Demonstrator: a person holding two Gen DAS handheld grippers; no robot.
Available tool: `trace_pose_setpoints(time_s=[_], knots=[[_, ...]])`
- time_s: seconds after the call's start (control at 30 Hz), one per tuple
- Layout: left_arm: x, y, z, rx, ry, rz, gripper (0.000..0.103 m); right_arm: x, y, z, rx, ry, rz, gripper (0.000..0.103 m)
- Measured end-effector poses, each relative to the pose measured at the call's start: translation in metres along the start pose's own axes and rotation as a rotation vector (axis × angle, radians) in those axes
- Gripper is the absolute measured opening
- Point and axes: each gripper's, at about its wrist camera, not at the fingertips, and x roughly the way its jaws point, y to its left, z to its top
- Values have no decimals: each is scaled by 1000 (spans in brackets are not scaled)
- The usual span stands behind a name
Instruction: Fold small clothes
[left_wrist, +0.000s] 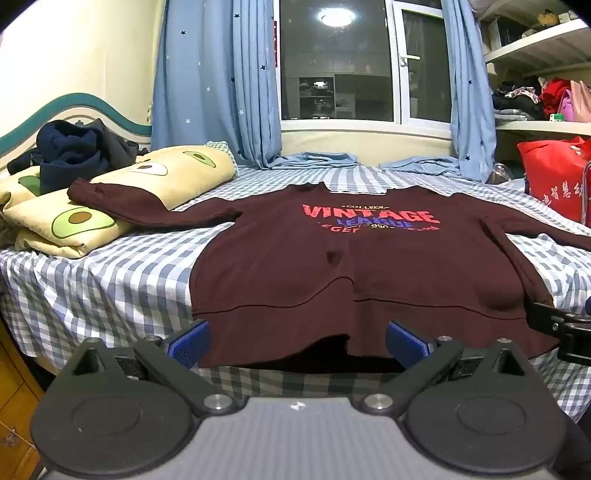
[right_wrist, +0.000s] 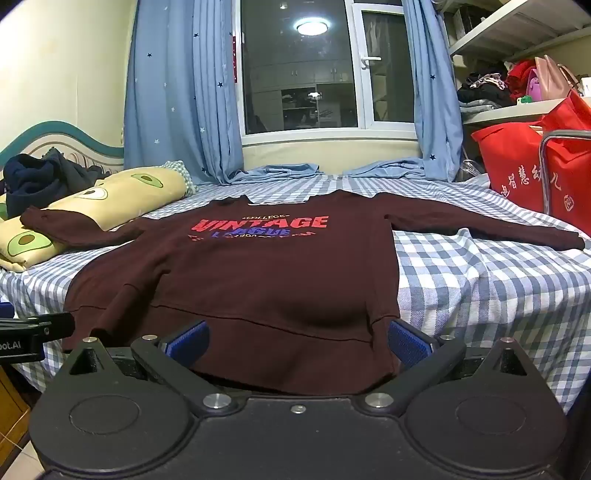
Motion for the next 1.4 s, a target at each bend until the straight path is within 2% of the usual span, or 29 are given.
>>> trace_pose_setpoints(time_s=[0.07,0.2,0.33,1.4], knots=[[1,-1,0,-1,2,12,102,2,0,0,-1,21,-5,103],[1,-10,-2,4,-3,21,102,1,0,0,0,2,1,103],[-1,-5,-1,-18,-6,6,102,-2,0,1,-2,-7,1,103],[0,-4,-2,6,-6,7,102,-2,0,1,0,7,4,103]])
